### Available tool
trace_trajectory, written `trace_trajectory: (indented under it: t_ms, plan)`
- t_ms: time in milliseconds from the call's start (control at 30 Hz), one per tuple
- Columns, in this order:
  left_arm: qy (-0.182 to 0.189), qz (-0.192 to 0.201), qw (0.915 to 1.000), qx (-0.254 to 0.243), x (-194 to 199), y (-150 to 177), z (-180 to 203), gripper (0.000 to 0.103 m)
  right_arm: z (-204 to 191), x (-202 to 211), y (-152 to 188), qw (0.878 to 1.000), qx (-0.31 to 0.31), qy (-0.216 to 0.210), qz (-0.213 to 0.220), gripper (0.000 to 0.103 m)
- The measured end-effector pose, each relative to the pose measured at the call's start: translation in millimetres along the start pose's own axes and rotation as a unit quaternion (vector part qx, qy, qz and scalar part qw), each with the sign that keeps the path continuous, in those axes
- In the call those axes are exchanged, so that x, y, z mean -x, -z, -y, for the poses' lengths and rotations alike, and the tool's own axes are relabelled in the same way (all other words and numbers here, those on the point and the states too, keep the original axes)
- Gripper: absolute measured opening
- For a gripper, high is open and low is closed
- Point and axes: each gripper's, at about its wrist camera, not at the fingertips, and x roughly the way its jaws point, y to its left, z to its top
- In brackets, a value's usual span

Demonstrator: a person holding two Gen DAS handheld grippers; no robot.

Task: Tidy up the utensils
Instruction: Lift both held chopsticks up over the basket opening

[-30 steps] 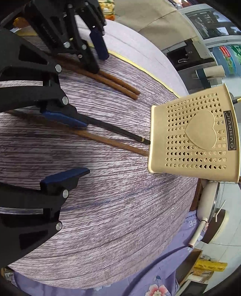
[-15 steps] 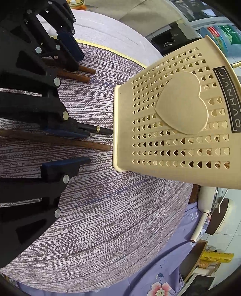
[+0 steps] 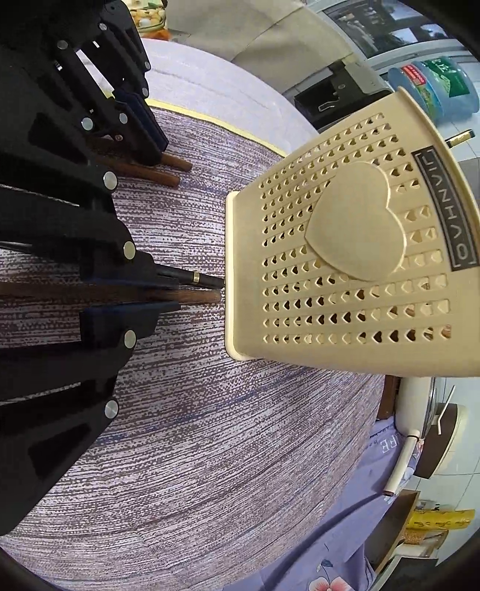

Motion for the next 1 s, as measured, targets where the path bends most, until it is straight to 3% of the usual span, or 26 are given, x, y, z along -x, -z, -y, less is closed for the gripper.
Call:
trace_trajectory:
  t_ms: [233, 533, 1000]
  plan:
    - [0.025, 0.020, 0.9994, 0.017, 19, 2, -10, 0.008, 10, 35, 3, 0.998, -0.004, -0.050, 0.033, 0.007]
    - [0.062, 0.081, 0.9942, 0.034, 85, 7, -23, 0.008, 11, 108, 7, 0.988, -0.004, -0.126, 0.093, 0.007]
    - [0.097, 0.161, 0.9816, 0.037, 173, 20, -37, 0.007, 12, 190, 21, 0.972, 0.028, -0.165, 0.166, 0.007]
